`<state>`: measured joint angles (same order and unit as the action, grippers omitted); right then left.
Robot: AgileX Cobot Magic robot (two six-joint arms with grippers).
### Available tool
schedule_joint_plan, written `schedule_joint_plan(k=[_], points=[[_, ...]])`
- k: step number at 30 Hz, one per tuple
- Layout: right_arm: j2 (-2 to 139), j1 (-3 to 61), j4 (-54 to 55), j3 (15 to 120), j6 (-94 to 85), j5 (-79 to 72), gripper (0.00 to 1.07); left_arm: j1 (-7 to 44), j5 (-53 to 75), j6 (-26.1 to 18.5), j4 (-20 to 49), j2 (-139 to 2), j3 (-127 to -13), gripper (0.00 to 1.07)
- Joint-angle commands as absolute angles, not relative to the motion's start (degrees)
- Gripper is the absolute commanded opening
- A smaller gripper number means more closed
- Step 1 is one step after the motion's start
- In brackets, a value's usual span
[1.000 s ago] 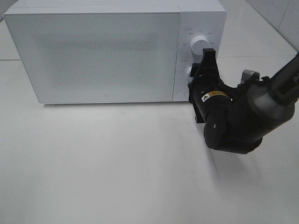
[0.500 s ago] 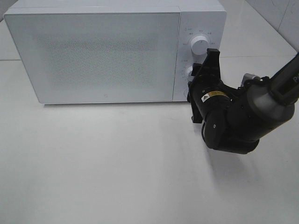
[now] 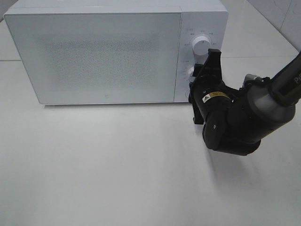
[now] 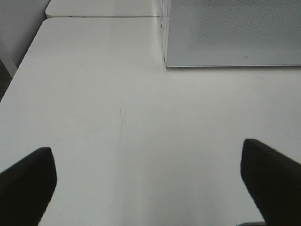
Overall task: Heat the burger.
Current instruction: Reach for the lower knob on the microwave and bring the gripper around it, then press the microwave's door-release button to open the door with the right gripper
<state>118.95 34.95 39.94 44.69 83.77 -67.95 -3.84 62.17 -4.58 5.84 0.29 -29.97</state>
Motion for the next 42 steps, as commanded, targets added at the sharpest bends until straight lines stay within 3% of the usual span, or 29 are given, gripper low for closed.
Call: schedule_joint_plan(k=[1, 3, 5, 7, 8, 10, 11, 15, 31, 42], points=[[118.20, 35.29, 35.12, 46.93, 81.13, -80.10, 0.25, -3.84, 61.48, -4.35, 6.13, 0.63, -29.74, 1.00], [118.20, 35.29, 35.64, 46.93, 81.13, -80.04, 0.27, -3.84, 61.48, -4.35, 6.13, 0.63, -29.74, 1.00], [118.09, 35.29, 36.90, 46.87, 81.13, -80.04, 0.41, -3.84, 61.48, -4.35, 6.13, 0.63, -29.74, 1.00], [118.09, 35.29, 37.47, 46.81, 81.13, -80.04, 0.46, -3.84, 61.48, -4.35, 6.13, 0.63, -29.74, 1.00], [117.86, 35.29, 38.96, 46.18, 81.02, -79.98, 0.56, -3.84, 61.48, -4.35, 6.13, 0.63, -29.74, 1.00], [117.86, 35.29, 39.42, 45.78, 81.02, -79.98, 0.61, -3.84, 61.48, -4.35, 6.13, 0.63, -29.74, 1.00], [117.86, 35.29, 39.42, 44.75, 80.96, -79.93, 0.70, -3.84, 61.48, -4.35, 6.13, 0.63, -29.74, 1.00], [117.86, 35.35, 38.16, 43.14, 80.96, -79.53, 0.77, -3.84, 61.48, -4.35, 6.13, 0.63, -29.74, 1.00], [108.12, 35.47, 29.91, 31.80, 68.01, -67.90, 0.75, -3.84, 61.48, -4.35, 6.13, 0.63, -29.74, 1.00], [96.09, 35.29, 26.36, 31.00, 34.21, -39.71, 0.75, -3.84, 61.48, -4.35, 6.13, 0.63, -29.74, 1.00]])
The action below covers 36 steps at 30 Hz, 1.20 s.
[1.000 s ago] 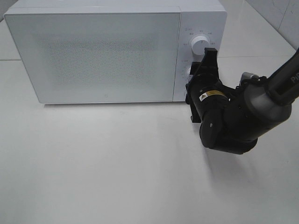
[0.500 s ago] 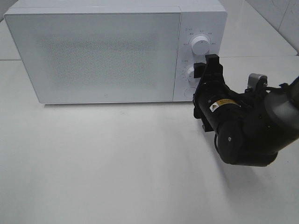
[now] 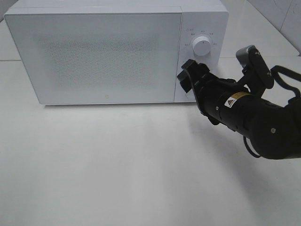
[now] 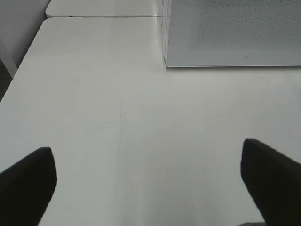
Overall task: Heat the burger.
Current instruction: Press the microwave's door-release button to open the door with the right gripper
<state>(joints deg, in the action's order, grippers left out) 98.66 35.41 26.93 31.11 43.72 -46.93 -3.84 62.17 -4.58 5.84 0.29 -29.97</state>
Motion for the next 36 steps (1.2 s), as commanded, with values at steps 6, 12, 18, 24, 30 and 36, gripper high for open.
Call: schedule_joint_plan(k=[6, 12, 18, 24, 30, 36], points=[[92.48, 35.29, 26.59, 33.52, 15.41, -23.95, 0.75, -3.84, 61.48, -4.35, 6.13, 0.63, -29.74, 1.00], [90.53, 35.29, 26.13, 37.93, 2.69, -9.11, 0.75, -3.84, 61.48, -4.35, 6.07, 0.63, -29.74, 1.00], [90.53, 35.29, 21.94, 42.00, -2.35, 4.41, 0.75, -3.84, 61.48, -4.35, 6.07, 0.63, -29.74, 1.00], [90.53, 35.29, 14.15, 46.29, -2.29, 20.51, 0.75, -3.84, 61.48, -4.35, 6.07, 0.63, -29.74, 1.00], [90.53, 35.29, 12.32, 50.59, -2.29, 36.10, 0.75, -3.84, 61.48, -4.35, 6.07, 0.63, -29.74, 1.00], [86.46, 35.29, 11.86, 51.34, -2.29, 42.63, 0.75, -3.84, 61.48, -4.35, 6.07, 0.63, -29.74, 1.00]])
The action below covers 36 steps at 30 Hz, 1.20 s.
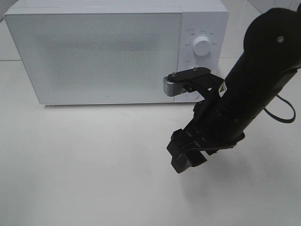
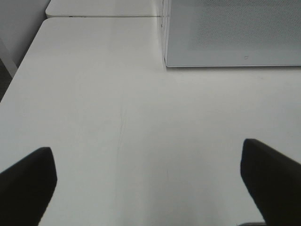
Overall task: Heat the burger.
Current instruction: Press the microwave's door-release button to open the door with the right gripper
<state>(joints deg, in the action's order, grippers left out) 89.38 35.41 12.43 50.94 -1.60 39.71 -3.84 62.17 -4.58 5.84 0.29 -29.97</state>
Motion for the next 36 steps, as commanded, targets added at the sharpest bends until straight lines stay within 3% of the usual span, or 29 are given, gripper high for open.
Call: schedule_joint_plan(k=[1, 22, 29, 36], points=[[83.59, 35.35, 11.17, 51.34, -1.83, 43.37, 0.75, -3.84, 61.48, -4.35, 6.07, 0.63, -29.74, 1.00], [54.49, 34.72, 8.31, 48.93, 0.52, 49.85, 0.75, -3.84, 61.48, -4.35, 6.07, 0.63, -29.74, 1.00], [45.32, 21.83, 8.54, 44.18, 0.52, 54.03, 0.75, -3.84, 61.48, -4.35, 5.96, 0.63, -29.74, 1.00], [34.84, 15.24, 8.42, 40.97, 0.52, 55.29, 0.75, -3.84, 61.48, -4.35, 5.96, 0.63, -29.74, 1.00]])
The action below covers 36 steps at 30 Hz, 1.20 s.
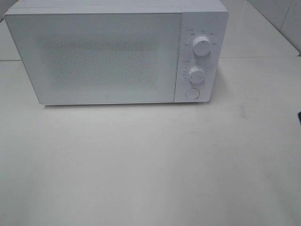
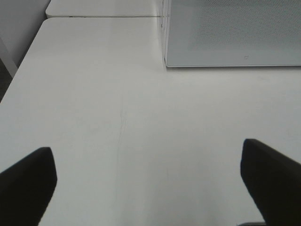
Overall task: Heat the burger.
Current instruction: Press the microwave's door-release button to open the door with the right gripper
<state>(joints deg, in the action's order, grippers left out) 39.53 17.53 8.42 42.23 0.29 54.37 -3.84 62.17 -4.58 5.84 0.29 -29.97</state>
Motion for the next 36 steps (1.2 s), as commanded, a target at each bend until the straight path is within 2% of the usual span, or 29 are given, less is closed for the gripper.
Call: schedule_joint_plan(k=[1, 10, 20, 36], points=[[30.83, 13.12, 8.37, 39.94, 0.52, 55.41, 0.75, -3.84, 61.48, -4.35, 5.96, 0.63, -29.74, 1.00], [14.15, 5.90, 6.88, 34.38, 0.00, 55.35, 0.75, -3.84, 61.48, -4.35, 5.96, 0.63, -29.74, 1.00], [0.57, 4.64, 6.82, 28.53, 0.74, 57.01, 0.75, -3.84, 61.48, -4.35, 5.96, 0.63, -29.74, 1.00], [-1.89, 4.64, 6.99, 28.30, 0.52, 57.07, 0.75, -3.84, 61.48, -4.35, 5.90, 0.63, -29.74, 1.00]])
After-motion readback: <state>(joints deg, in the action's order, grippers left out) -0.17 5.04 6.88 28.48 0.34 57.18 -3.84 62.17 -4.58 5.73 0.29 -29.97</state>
